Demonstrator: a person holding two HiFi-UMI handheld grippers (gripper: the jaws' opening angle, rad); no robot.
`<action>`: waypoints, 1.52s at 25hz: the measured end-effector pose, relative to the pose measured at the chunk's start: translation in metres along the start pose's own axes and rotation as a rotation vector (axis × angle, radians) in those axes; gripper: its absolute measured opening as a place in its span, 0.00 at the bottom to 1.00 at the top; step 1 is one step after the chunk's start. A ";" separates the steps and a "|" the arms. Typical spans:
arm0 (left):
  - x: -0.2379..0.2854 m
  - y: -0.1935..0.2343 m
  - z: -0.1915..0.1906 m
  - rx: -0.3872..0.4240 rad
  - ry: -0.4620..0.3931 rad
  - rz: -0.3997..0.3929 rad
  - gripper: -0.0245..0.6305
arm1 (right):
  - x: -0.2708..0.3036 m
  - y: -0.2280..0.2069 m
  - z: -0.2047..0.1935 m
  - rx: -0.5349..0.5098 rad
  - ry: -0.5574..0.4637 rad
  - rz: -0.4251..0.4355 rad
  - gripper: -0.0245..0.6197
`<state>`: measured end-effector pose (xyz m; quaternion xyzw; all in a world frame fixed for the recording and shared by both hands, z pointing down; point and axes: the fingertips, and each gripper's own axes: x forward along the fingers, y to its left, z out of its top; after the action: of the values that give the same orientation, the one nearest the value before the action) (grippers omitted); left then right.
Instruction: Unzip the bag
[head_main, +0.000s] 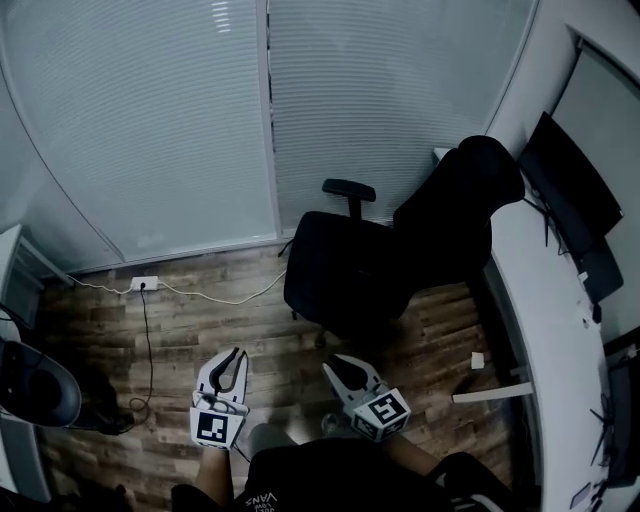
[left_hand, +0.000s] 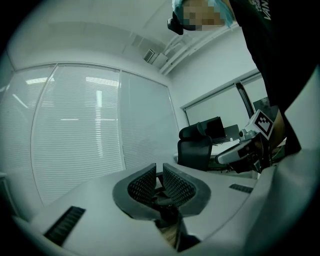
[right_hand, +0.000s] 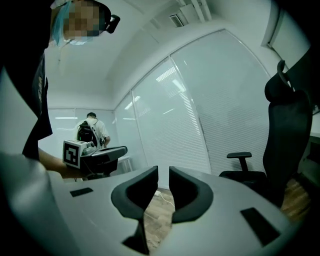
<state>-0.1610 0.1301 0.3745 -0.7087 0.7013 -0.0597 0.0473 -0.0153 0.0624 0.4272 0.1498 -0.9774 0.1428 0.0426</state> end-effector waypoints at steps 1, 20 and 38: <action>0.007 -0.002 -0.001 -0.002 0.000 0.000 0.08 | 0.002 -0.004 -0.001 0.001 0.003 0.012 0.11; 0.121 0.060 -0.091 0.075 0.065 -0.562 0.23 | 0.123 -0.056 -0.069 0.123 0.013 -0.385 0.21; 0.172 0.095 -0.182 -0.017 0.121 -0.738 0.26 | 0.232 -0.141 -0.191 0.118 0.101 -0.706 0.23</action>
<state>-0.2807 -0.0404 0.5430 -0.9093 0.4009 -0.1087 -0.0248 -0.1855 -0.0760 0.6767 0.4732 -0.8521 0.1828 0.1288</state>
